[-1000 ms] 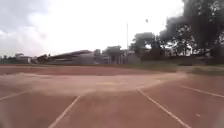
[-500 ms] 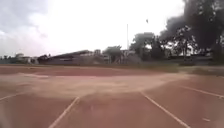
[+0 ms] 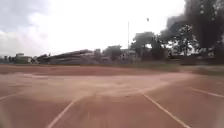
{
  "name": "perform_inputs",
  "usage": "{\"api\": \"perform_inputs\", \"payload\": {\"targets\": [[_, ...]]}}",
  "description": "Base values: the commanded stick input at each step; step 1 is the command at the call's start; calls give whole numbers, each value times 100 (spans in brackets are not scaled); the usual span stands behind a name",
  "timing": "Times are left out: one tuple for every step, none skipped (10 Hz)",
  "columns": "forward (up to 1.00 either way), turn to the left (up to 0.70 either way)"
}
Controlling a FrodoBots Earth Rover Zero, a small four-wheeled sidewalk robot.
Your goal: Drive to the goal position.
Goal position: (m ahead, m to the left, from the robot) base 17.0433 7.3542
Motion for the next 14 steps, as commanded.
{"api": "perform_inputs", "payload": {"targets": [[45,0],[45,0],[45,0],[45,0],[45,0],[45,0],[45,0],[45,0],[45,0],[45,0],[45,0],[45,0],[45,0],[45,0]]}}
